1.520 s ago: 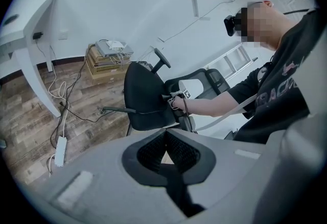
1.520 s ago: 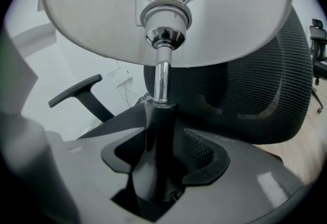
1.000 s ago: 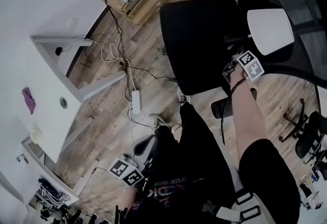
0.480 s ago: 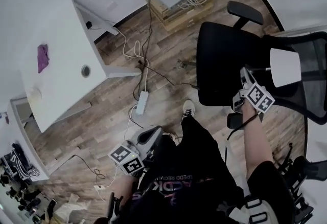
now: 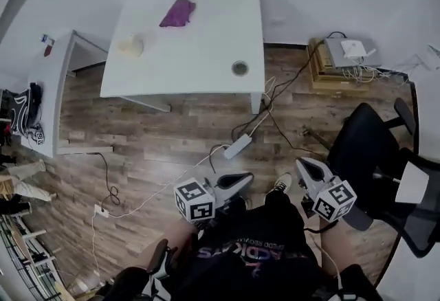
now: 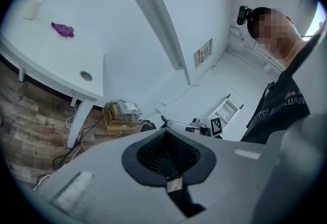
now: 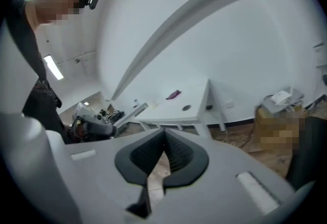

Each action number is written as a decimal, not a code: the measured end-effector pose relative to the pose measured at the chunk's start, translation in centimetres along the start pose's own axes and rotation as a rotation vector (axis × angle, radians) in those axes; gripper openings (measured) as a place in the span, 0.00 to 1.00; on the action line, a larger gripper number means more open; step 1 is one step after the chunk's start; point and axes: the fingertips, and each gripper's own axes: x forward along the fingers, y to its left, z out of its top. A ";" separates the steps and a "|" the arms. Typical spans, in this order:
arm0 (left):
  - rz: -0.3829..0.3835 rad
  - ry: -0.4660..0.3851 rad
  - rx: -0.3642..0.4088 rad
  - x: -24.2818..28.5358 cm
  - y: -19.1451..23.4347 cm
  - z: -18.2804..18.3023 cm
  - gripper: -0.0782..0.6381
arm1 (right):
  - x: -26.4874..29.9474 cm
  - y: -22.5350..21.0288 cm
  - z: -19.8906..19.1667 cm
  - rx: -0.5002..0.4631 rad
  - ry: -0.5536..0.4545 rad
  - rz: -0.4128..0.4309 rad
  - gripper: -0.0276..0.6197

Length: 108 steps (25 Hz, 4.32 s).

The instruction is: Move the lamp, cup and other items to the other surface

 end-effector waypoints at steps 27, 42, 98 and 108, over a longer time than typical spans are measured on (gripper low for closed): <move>0.199 -0.193 0.178 -23.4 2.9 0.2 0.11 | 14.3 31.4 -3.8 -0.358 0.220 0.578 0.05; 0.135 -0.205 0.191 -21.2 -0.1 -2.1 0.11 | 11.3 31.7 -5.2 -0.394 0.222 0.577 0.05; 0.066 -0.175 0.214 -21.9 -2.8 -4.4 0.11 | 9.0 33.3 -6.8 -0.406 0.168 0.564 0.05; 0.077 -0.180 0.212 -21.9 -2.8 -4.4 0.11 | 8.9 33.2 -6.8 -0.407 0.173 0.564 0.05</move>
